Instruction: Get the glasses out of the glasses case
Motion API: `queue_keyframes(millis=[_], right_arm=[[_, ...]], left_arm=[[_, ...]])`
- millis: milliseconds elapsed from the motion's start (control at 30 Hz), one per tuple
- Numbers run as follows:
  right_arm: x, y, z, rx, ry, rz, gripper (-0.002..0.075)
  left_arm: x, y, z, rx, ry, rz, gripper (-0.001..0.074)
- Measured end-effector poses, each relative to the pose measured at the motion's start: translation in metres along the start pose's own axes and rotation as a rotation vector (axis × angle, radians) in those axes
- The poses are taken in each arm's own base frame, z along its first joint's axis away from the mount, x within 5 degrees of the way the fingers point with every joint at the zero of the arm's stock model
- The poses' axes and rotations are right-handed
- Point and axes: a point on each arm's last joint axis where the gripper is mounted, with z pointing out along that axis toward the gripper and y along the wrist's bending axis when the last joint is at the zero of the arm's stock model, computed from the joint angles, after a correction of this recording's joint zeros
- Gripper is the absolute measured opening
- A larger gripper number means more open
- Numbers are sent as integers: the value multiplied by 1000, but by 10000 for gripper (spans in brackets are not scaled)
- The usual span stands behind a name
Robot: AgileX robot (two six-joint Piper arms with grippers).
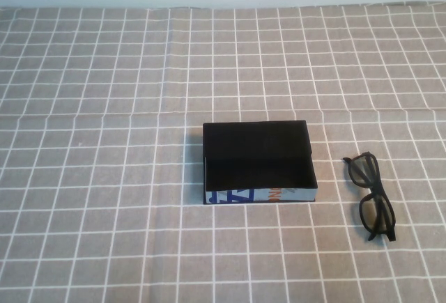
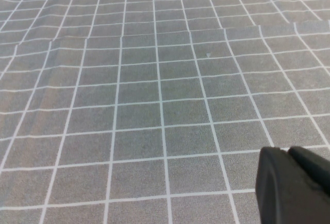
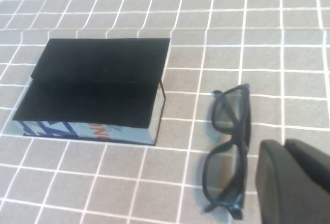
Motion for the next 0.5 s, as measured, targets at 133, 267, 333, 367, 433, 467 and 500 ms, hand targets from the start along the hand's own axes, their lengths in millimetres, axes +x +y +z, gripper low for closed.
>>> queue_keyframes(millis=[133,267,333,367,433,467,500], right_arm=[[19,-6,-20,-10,-74,-23,-15],[33,-11,-38,-11,-163,-69,-16],[42,-13,-42,-15,-187,-68,-16],[48,-15,-43,-13,-187,-61,-16],[58,-19,-44,1,-196,-31,-16],[63,-22,-45,17,-209,-11,-16],[68,-24,-45,38,-223,9,-17]], left_arm=[[0,0,0,0,0,0,-5],[0,0,0,0,0,0,-5],[0,0,0,0,0,0,-5],[0,0,0,0,0,0,-5],[0,0,0,0,0,0,-5],[0,0,0,0,0,0,-5],[0,0,0,0,0,0,-5]])
